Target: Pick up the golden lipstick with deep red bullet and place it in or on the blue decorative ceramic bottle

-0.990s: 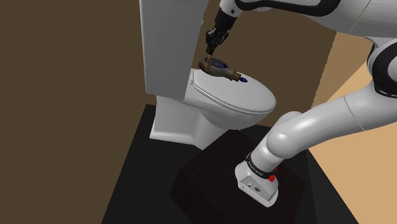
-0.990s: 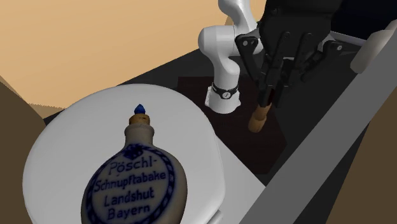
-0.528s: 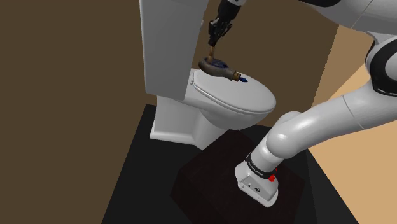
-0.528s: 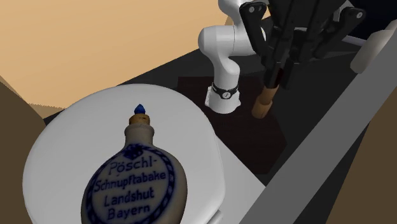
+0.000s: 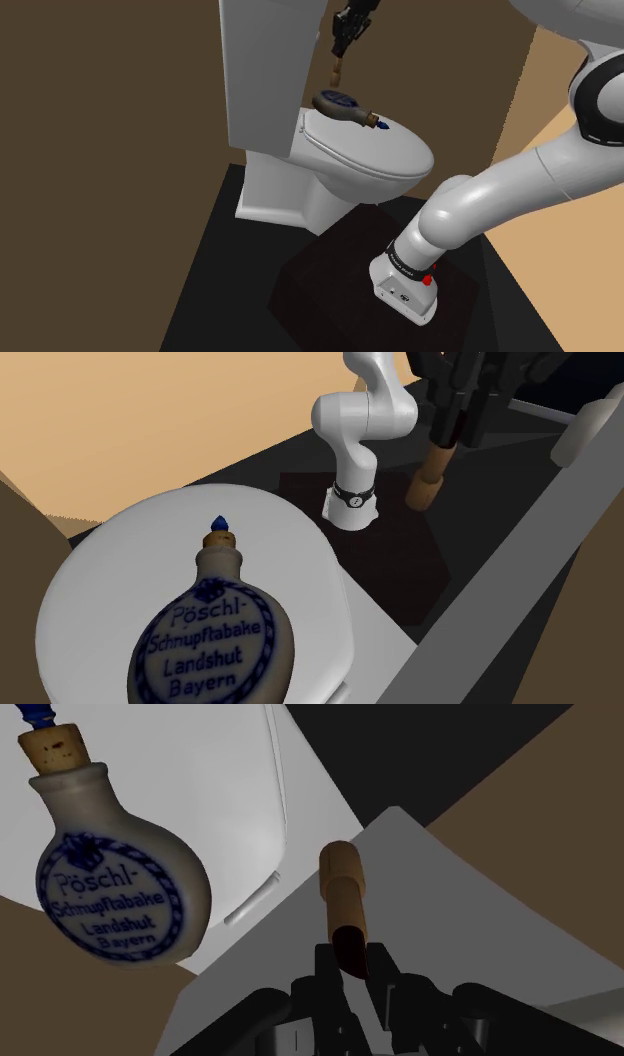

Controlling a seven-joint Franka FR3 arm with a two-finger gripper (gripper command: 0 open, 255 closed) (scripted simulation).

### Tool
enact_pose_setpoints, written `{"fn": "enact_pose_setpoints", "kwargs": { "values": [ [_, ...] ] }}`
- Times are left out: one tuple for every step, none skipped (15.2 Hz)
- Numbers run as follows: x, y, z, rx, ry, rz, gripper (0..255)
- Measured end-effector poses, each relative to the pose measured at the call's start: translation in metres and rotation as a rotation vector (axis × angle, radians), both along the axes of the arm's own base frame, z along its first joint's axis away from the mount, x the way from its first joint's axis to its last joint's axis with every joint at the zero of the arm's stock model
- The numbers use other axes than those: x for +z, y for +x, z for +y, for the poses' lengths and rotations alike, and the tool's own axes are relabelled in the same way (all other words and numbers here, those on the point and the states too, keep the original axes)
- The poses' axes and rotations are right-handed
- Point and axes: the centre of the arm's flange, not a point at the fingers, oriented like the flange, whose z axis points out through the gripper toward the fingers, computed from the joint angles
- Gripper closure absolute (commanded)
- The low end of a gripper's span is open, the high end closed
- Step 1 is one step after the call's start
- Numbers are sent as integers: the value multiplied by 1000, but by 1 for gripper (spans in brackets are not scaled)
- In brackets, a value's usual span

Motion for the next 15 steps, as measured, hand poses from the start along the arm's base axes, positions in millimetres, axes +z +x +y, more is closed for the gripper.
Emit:
{"fn": "enact_pose_setpoints", "kwargs": {
  "values": [
    [4, 0, 1, 0, 0, 0, 255],
    [8, 2, -5, 0, 0, 0, 255],
    [9, 4, -15, 0, 0, 0, 255],
    [11, 7, -25, 0, 0, 0, 255],
    [15, 10, -37, -1, 1, 0, 255],
    [19, 14, -49, -1, 1, 0, 255],
    [19, 16, -63, -1, 1, 0, 255],
    [22, 18, -74, -1, 1, 0, 255],
    [25, 23, -87, -1, 1, 0, 255],
    [29, 27, -100, -1, 1, 0, 255],
    [31, 30, -113, -1, 1, 0, 255],
    [35, 35, -125, -1, 1, 0, 255],
    [38, 38, -138, -1, 1, 0, 255],
    [38, 43, -148, -1, 1, 0, 255],
    [42, 47, -163, -2, 1, 1, 255]
  ]
}}
